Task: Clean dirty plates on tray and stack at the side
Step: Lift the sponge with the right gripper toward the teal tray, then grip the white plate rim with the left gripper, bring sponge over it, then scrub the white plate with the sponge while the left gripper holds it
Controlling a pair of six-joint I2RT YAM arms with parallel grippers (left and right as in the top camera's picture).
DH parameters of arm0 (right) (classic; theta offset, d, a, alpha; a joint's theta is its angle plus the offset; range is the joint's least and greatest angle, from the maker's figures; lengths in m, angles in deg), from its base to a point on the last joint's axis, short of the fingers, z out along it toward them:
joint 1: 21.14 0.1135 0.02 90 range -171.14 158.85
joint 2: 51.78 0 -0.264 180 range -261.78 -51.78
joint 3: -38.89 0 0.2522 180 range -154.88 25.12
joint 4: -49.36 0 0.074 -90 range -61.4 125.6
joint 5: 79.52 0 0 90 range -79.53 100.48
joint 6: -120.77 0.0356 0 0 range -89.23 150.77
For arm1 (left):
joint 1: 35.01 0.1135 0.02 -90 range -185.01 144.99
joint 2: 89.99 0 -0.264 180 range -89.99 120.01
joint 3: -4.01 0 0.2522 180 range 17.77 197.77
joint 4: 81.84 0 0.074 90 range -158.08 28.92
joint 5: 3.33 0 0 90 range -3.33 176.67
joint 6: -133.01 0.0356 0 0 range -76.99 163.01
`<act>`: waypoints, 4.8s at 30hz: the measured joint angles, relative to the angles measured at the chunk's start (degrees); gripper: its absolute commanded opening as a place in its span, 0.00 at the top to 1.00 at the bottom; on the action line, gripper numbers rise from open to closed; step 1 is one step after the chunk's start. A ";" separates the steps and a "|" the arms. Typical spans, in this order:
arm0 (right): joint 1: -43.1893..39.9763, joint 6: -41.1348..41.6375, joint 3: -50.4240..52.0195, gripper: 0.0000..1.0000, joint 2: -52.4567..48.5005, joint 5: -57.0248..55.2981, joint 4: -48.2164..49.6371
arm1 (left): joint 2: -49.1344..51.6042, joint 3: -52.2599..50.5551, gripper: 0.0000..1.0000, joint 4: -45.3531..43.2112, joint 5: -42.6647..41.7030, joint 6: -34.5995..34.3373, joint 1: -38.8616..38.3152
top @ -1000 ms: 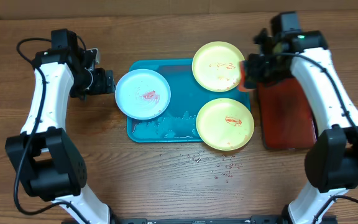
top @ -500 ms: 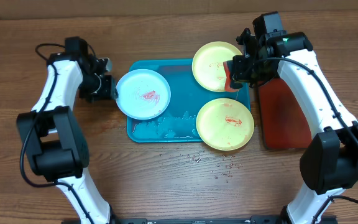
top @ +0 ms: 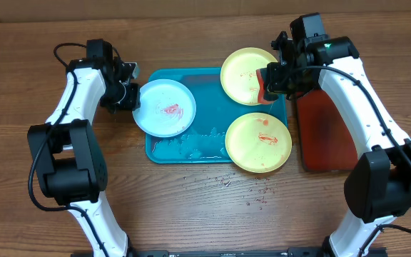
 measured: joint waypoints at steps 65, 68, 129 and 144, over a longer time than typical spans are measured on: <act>17.38 19.32 0.00 0.96 -12.92 -6.51 17.68 | 0.00 0.26 0.96 4.09 4.81 -25.35 -12.20; 17.38 19.30 0.00 0.96 -14.21 -6.47 17.75 | 0.00 -0.31 0.96 4.04 3.39 -23.06 -12.20; 23.19 22.32 -3.21 0.96 -20.87 -4.44 13.60 | 4.02 -0.79 0.71 2.89 -10.84 -13.53 -10.60; 23.23 22.51 -3.26 0.96 -20.90 -5.62 13.77 | 6.12 -0.66 0.96 -2.71 -11.34 -12.17 -12.48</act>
